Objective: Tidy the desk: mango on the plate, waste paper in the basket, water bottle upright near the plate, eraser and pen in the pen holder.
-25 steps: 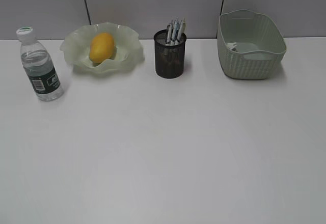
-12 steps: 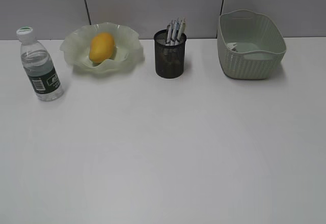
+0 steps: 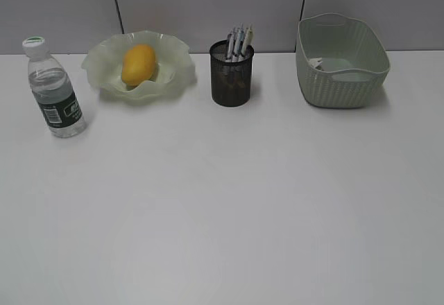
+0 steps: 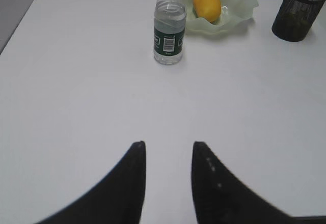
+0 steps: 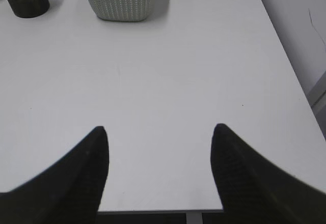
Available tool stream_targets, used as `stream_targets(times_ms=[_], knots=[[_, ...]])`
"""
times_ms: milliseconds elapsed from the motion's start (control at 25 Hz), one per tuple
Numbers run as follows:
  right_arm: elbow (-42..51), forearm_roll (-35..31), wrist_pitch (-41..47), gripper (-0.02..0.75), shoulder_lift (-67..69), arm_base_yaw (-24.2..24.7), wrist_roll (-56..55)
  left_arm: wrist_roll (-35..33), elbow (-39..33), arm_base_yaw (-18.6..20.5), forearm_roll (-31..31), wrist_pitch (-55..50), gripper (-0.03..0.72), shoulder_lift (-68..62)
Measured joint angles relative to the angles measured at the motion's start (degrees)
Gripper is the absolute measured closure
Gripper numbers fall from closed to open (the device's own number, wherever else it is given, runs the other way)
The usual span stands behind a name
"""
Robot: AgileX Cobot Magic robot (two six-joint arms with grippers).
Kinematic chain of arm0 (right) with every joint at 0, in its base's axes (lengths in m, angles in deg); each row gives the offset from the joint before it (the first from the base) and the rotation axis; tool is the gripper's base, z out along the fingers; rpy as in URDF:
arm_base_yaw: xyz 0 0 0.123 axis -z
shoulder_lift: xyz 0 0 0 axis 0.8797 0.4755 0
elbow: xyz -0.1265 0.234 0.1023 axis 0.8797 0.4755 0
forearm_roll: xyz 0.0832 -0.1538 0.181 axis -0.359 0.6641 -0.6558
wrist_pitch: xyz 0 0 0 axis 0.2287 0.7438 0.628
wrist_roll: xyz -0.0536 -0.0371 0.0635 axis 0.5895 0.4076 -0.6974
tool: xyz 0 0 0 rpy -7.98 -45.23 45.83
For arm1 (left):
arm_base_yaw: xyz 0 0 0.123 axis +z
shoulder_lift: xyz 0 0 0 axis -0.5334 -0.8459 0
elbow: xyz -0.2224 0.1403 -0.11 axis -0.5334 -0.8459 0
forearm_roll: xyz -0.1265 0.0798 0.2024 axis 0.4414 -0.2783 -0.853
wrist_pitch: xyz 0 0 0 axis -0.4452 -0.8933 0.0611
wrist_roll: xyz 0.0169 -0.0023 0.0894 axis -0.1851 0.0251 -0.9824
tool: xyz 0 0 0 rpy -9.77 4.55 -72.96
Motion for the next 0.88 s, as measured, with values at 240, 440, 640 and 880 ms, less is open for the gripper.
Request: stream_targets(times_ms=[240, 440, 640, 880], knots=[[0.0, 0.0, 0.0, 0.236, 0.0, 0.0, 0.0, 0.0, 0.0, 0.0, 0.0, 0.0, 0.449, 0.0], [0.0, 0.0, 0.0, 0.236, 0.0, 0.0, 0.0, 0.0, 0.0, 0.0, 0.0, 0.0, 0.449, 0.0], [0.0, 0.0, 0.0, 0.236, 0.0, 0.0, 0.0, 0.0, 0.0, 0.0, 0.0, 0.0, 0.449, 0.0], [0.0, 0.0, 0.0, 0.236, 0.0, 0.0, 0.0, 0.0, 0.0, 0.0, 0.0, 0.0, 0.449, 0.0]])
